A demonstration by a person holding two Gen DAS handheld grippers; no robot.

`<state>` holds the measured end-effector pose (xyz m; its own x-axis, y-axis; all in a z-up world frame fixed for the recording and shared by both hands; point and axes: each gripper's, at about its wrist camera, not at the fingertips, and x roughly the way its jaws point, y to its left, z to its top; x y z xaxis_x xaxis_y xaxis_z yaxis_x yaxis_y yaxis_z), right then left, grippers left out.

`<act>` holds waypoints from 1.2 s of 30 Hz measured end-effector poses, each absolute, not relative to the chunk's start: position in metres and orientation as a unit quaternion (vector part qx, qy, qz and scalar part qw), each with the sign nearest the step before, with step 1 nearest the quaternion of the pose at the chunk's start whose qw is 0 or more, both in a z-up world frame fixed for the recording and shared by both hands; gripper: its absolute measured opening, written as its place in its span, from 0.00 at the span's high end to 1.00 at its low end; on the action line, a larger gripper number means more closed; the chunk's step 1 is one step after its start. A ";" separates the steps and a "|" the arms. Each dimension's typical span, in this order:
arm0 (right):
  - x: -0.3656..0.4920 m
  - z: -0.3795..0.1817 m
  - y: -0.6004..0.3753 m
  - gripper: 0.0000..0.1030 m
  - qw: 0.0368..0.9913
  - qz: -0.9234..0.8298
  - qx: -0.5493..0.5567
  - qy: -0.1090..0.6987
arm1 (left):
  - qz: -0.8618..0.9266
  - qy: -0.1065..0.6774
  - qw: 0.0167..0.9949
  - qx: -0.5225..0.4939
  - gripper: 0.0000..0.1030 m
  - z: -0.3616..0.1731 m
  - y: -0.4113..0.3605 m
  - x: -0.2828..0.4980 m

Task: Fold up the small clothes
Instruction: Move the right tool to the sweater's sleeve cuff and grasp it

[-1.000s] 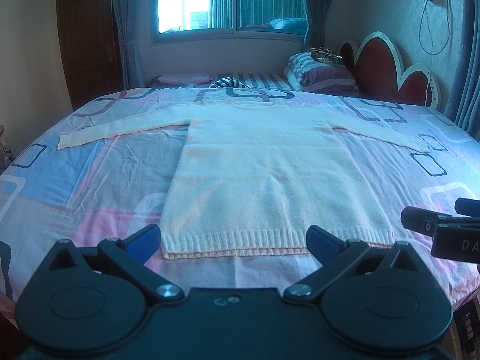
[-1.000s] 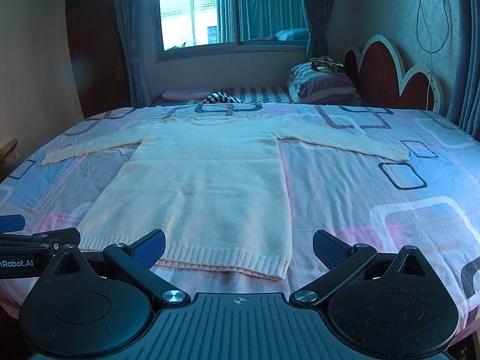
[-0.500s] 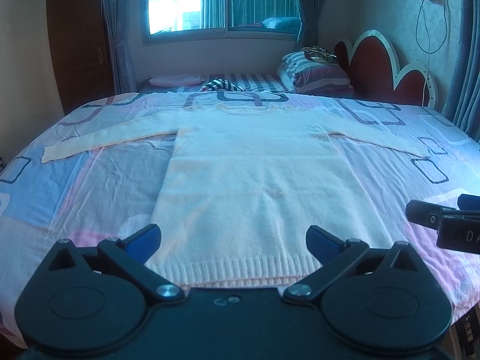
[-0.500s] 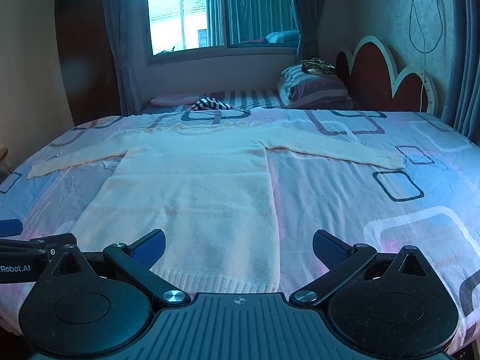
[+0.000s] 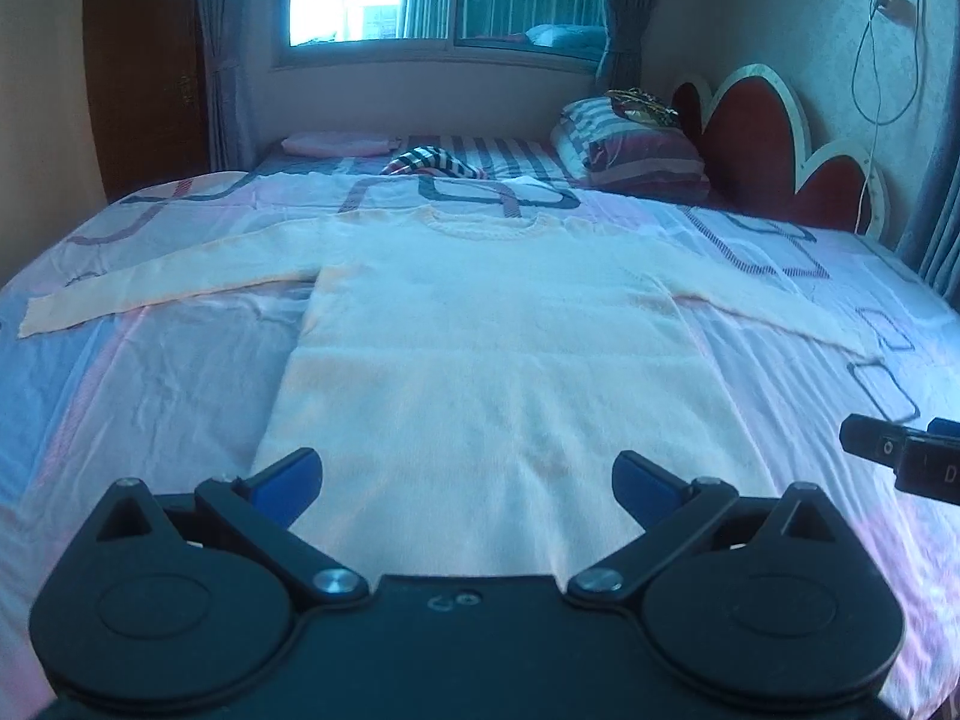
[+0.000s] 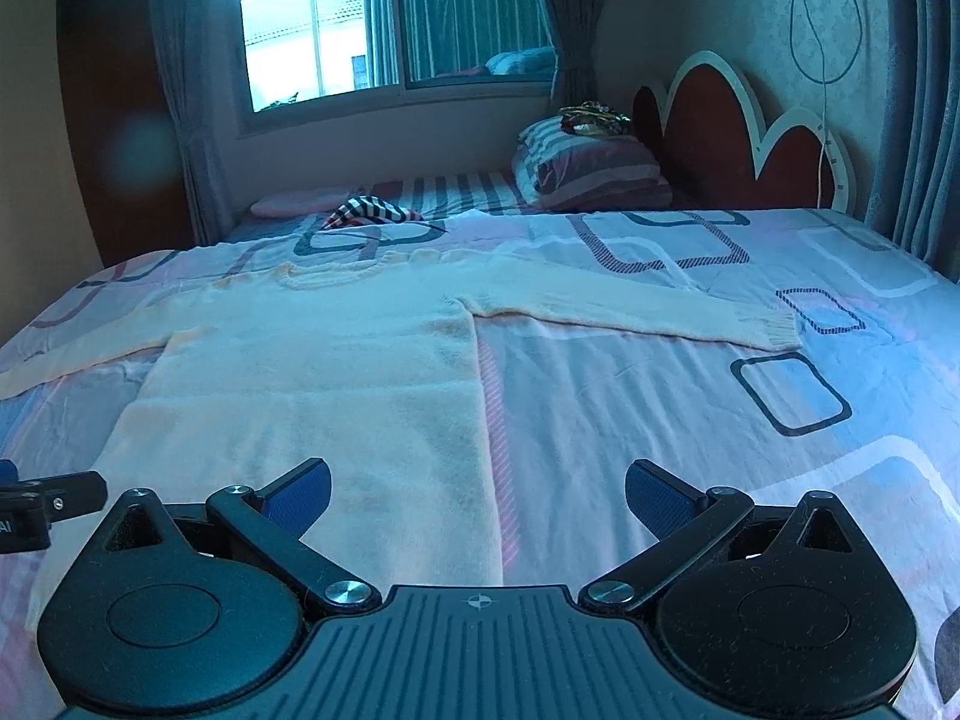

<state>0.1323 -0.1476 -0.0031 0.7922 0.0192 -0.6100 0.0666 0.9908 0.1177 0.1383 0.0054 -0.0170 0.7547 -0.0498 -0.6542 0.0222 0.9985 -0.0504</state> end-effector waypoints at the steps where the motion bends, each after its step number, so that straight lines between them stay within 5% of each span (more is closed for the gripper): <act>1: 0.140 -0.005 -0.153 0.00 0.944 -0.019 0.069 0.322 | -0.017 0.348 0.937 -0.021 0.01 -0.017 0.006 0.145; 9: 0.210 -0.016 -0.220 0.00 0.944 -0.082 0.089 0.307 | 0.037 0.308 0.950 -0.023 0.01 -0.020 0.002 0.208; 27: 0.317 -0.090 -0.384 0.01 0.911 -0.202 0.195 0.302 | 0.034 0.348 0.936 0.030 0.03 -0.069 -0.018 0.308; 30: 0.319 -0.102 -0.403 0.32 0.900 -0.210 0.222 0.311 | 0.033 0.362 0.931 0.035 0.03 -0.076 -0.018 0.314; 34: 0.313 -0.116 -0.423 0.32 0.887 -0.219 0.271 0.303 | 0.026 0.388 0.921 0.035 0.03 -0.080 -0.018 0.323; 36: 0.312 -0.123 -0.434 0.51 0.877 -0.219 0.301 0.304 | 0.022 0.392 0.919 0.028 0.03 -0.079 -0.018 0.326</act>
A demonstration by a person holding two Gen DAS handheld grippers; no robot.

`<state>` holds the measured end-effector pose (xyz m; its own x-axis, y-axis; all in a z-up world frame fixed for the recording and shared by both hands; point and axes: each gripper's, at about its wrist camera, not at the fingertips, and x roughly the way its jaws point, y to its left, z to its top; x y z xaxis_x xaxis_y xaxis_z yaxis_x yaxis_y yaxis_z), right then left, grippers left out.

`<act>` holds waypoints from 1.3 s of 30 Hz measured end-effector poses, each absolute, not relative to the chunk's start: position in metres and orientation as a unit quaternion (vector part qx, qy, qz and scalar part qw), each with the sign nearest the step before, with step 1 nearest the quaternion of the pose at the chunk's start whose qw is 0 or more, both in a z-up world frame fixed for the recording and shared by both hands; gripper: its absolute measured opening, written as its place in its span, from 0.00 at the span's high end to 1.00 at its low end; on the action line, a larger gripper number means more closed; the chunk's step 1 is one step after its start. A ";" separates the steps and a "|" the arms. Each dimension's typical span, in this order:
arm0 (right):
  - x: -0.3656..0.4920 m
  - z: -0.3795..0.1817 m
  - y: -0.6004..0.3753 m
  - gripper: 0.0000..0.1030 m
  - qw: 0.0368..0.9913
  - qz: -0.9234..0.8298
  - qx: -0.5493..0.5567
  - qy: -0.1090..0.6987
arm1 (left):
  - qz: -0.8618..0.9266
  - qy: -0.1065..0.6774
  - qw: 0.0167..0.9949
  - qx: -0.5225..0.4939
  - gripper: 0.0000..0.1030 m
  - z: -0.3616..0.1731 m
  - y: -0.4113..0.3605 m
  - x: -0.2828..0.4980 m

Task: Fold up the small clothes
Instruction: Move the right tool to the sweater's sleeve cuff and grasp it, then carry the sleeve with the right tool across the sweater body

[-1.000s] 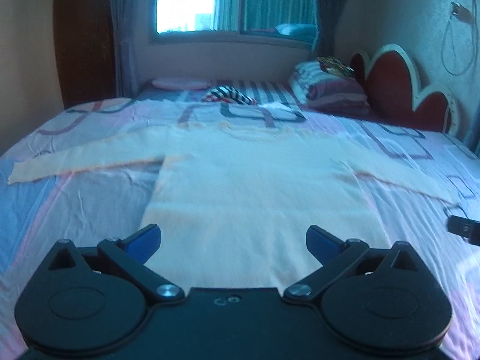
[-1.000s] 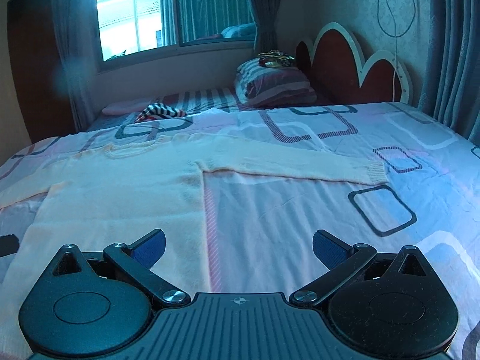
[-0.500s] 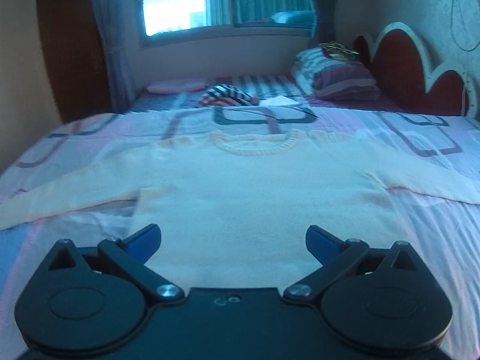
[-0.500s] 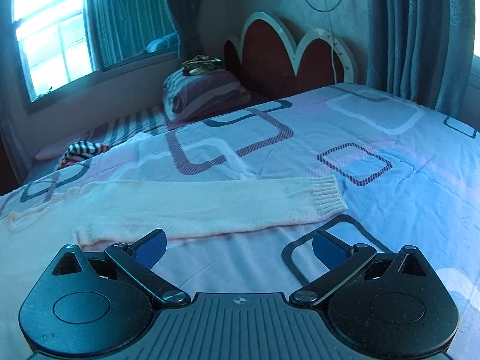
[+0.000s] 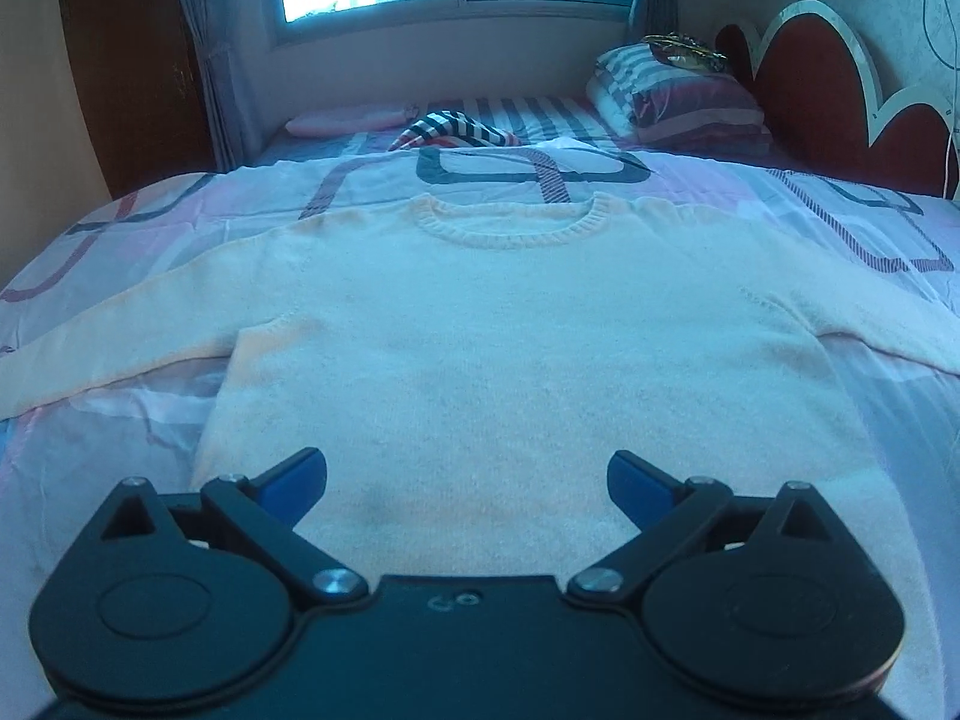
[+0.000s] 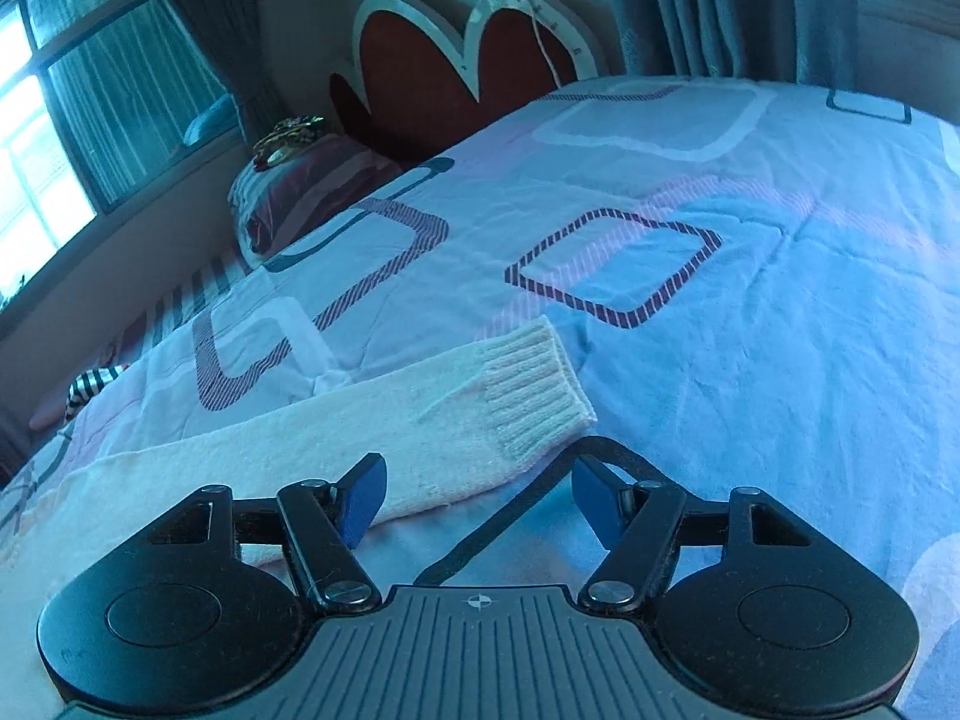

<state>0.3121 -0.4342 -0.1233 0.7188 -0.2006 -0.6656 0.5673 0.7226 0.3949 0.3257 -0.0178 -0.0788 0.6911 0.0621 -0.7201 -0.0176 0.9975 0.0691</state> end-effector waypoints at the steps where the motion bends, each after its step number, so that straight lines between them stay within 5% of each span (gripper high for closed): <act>1: 0.310 -0.126 -0.440 0.56 0.873 -0.219 0.318 0.297 | 0.019 0.395 0.918 0.025 0.03 -0.079 -0.018 0.327; 6: 0.308 -0.130 -0.456 0.71 0.863 -0.209 0.374 0.268 | 0.002 0.407 0.913 0.025 0.03 -0.078 -0.023 0.336; 8: 0.311 -0.129 -0.458 0.99 0.862 -0.203 0.378 0.271 | 0.002 0.408 0.913 0.026 0.03 -0.075 -0.025 0.337; 16: 0.327 -0.104 -0.459 0.99 0.907 -0.209 0.257 0.260 | 0.027 0.405 0.914 0.021 0.01 -0.067 -0.008 0.333; 28: 0.367 -0.097 -0.431 0.99 0.898 -0.182 0.285 0.283 | 0.052 0.431 0.900 0.031 0.01 -0.082 0.026 0.346; 39: 0.435 -0.072 -0.248 0.99 0.926 -0.004 0.211 0.312 | 0.084 0.407 0.910 -0.011 0.08 -0.076 0.075 0.354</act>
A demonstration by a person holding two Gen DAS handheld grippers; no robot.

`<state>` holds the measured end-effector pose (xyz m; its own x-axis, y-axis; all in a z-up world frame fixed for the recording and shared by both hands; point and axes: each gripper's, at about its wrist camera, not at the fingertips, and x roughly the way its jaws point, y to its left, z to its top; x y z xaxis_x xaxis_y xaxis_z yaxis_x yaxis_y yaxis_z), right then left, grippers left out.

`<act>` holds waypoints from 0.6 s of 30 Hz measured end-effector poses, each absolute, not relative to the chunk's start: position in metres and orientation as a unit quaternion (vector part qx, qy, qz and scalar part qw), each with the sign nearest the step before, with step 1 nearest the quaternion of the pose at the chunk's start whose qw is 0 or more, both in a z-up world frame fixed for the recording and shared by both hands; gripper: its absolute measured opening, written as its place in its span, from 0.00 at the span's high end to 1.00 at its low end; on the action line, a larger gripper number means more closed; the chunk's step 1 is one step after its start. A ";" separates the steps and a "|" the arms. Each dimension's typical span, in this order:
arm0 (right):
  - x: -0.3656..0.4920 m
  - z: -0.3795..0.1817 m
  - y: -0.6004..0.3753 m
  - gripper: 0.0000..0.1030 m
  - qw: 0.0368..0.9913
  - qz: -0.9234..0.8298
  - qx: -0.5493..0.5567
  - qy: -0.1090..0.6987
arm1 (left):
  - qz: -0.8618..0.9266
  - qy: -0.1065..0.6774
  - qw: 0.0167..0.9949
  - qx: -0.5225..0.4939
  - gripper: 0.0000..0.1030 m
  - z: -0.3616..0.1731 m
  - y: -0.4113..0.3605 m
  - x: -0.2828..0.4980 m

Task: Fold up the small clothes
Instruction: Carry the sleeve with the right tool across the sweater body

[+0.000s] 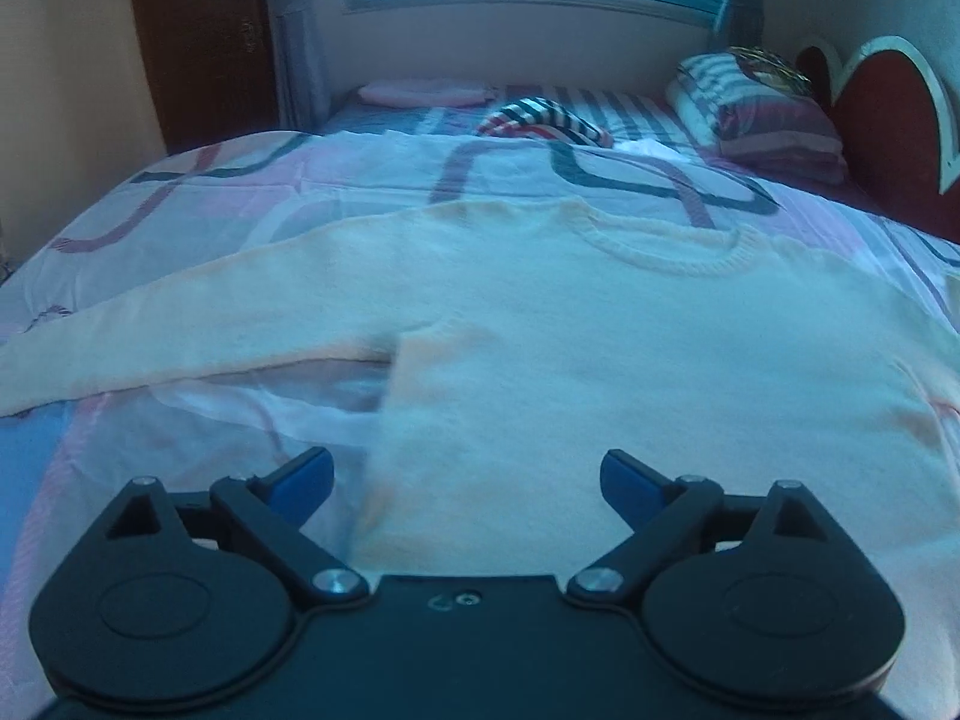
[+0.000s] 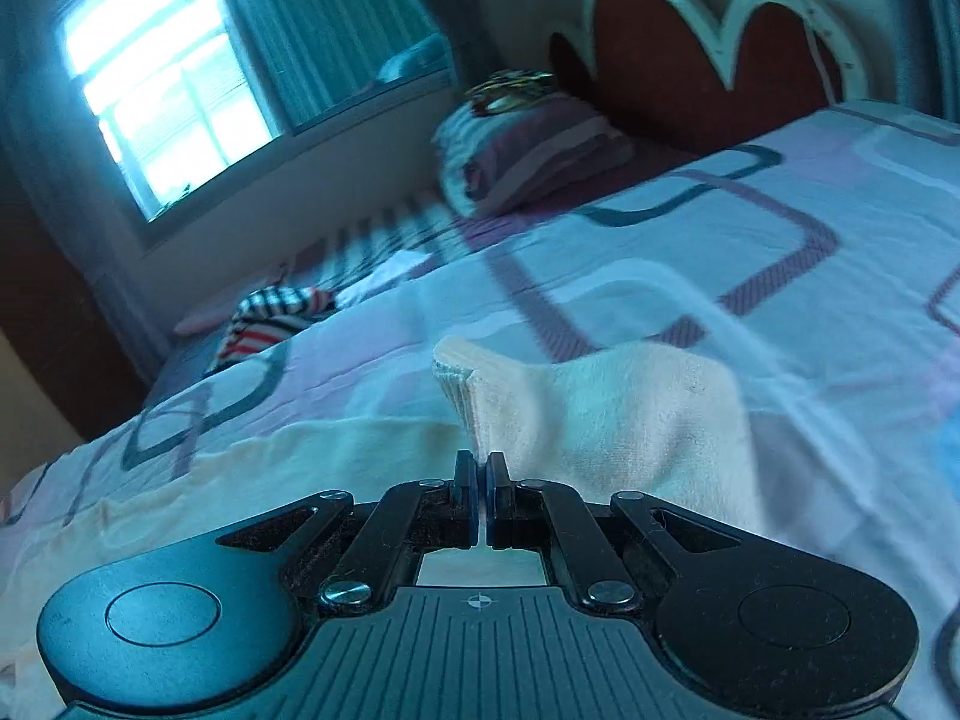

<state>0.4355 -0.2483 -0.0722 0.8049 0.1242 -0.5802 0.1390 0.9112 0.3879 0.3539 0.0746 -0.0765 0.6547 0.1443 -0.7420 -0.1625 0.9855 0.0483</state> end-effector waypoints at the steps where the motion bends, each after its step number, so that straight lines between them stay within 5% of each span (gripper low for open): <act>1: 0.438 -0.071 -0.229 0.99 0.928 0.011 0.202 0.314 | 0.087 0.406 0.910 -0.014 0.08 -0.076 0.079 0.355; 18: 0.454 -0.101 -0.018 0.99 0.922 0.159 0.078 0.345 | 0.107 0.398 0.910 -0.043 0.07 -0.071 0.146 0.358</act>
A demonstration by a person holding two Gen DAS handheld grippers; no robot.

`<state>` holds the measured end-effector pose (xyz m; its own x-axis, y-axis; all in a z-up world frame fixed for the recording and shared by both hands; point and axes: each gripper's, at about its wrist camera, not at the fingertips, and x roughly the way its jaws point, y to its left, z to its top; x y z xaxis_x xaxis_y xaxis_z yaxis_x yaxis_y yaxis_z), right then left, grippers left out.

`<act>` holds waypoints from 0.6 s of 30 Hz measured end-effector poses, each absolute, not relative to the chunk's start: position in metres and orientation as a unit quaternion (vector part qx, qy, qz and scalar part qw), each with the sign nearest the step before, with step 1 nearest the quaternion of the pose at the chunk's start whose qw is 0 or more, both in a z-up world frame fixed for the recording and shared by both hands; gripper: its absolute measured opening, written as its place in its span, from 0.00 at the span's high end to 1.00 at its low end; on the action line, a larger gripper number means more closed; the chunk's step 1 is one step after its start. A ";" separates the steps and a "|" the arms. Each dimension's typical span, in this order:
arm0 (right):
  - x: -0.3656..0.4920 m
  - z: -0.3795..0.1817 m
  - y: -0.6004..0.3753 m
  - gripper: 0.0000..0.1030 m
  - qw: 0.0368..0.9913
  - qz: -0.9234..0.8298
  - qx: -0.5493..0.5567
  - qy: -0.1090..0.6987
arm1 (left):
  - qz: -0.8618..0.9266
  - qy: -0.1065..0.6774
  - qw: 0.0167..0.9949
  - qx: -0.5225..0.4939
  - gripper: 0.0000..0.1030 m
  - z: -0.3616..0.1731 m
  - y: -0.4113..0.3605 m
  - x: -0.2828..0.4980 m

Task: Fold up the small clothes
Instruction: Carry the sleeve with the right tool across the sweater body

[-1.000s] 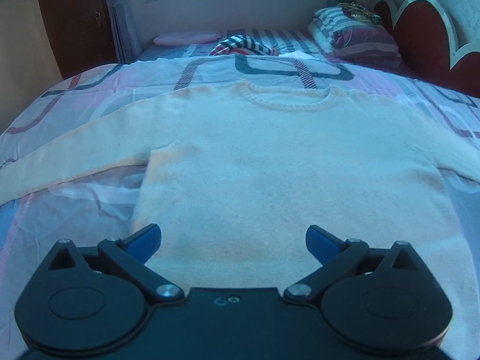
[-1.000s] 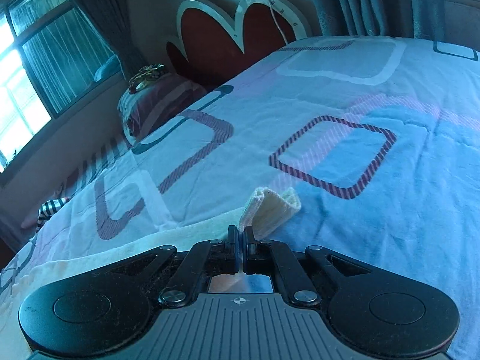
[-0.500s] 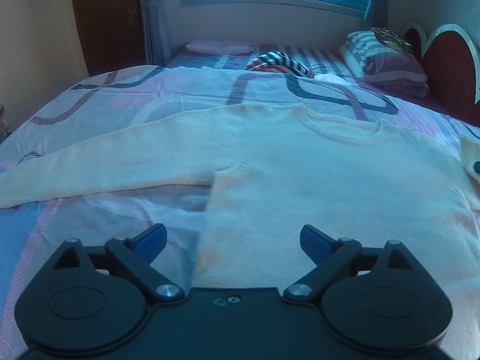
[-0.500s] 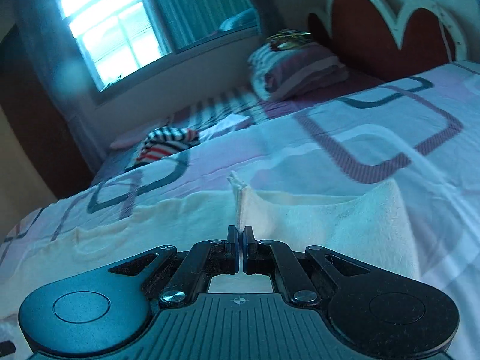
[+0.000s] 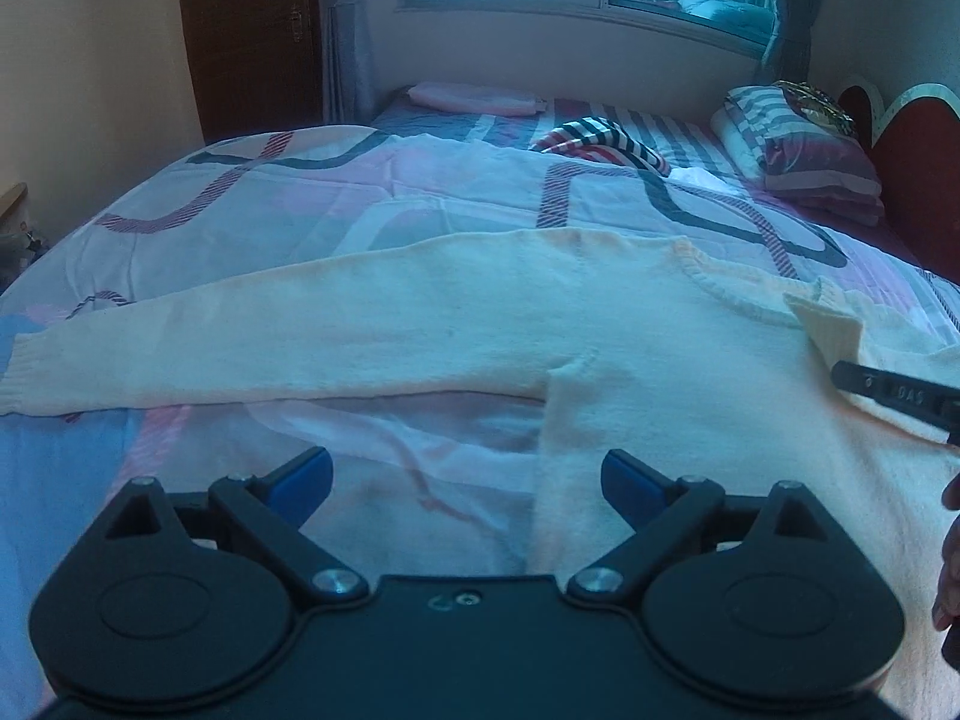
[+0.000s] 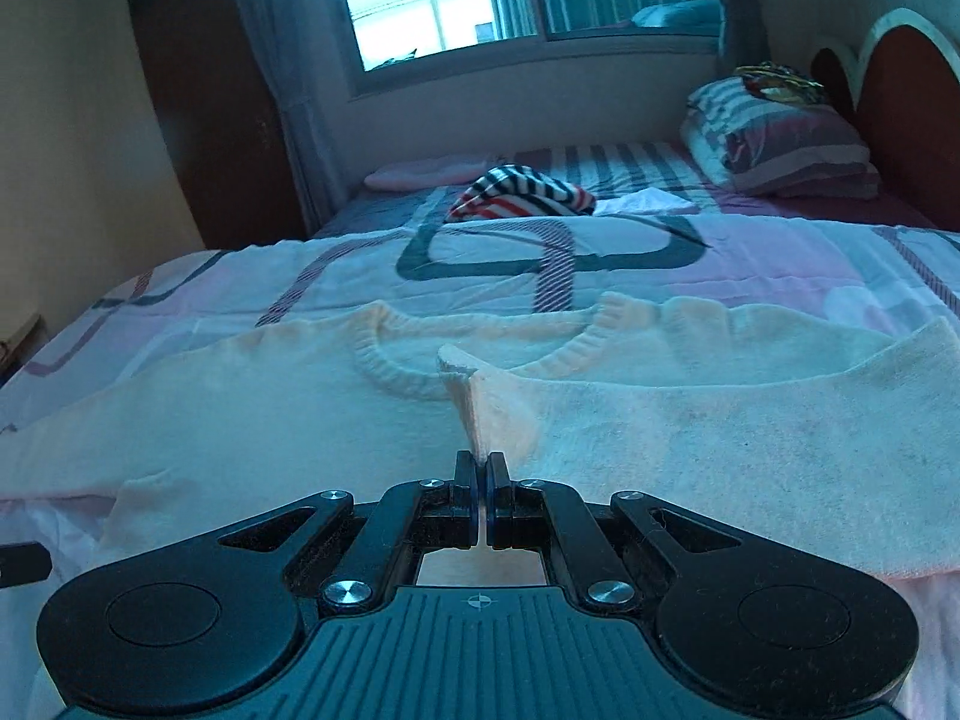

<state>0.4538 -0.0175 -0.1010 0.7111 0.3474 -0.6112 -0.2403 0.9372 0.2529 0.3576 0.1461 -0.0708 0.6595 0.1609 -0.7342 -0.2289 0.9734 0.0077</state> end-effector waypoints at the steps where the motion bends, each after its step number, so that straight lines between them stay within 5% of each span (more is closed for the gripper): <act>1: 0.455 -0.103 -0.010 0.99 0.920 0.166 0.075 0.347 | 0.108 0.398 0.910 -0.044 0.08 -0.071 0.149 0.358; 5: 0.455 -0.114 0.016 0.98 0.909 0.198 0.068 0.360 | 0.107 0.398 0.910 -0.043 0.08 -0.068 0.156 0.360; 7: 0.450 -0.112 0.022 0.73 0.908 0.223 0.060 0.351 | 0.103 0.397 0.911 -0.042 0.08 -0.068 0.155 0.362; 8: 0.445 -0.110 0.024 0.47 0.907 0.233 0.059 0.345 | 0.100 0.396 0.912 -0.044 0.08 -0.067 0.154 0.364; 9: 0.438 -0.108 0.025 0.35 0.912 0.228 0.052 0.338 | 0.094 0.395 0.913 -0.046 0.08 -0.066 0.152 0.367; 11: 0.429 -0.103 0.016 0.37 0.923 0.206 0.054 0.320 | 0.074 0.392 0.915 -0.055 0.12 -0.066 0.144 0.374; 14: 0.419 -0.094 -0.020 0.65 0.930 0.167 0.117 0.307 | 0.032 0.389 0.918 -0.067 0.23 -0.067 0.124 0.389; 17: 0.413 -0.089 -0.062 0.66 0.935 0.097 0.155 0.303 | -0.025 0.400 0.912 -0.089 0.41 -0.076 0.095 0.411; 18: 0.410 -0.088 -0.077 0.66 0.935 0.079 0.167 0.303 | -0.040 0.406 0.908 -0.095 0.55 -0.080 0.087 0.418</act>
<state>0.4104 -0.0769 -0.0879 0.8043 0.2487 -0.5397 -0.0462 0.9316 0.3604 0.4181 0.0874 -0.0804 0.6674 -0.1494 -0.7296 -0.0048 0.9788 -0.2048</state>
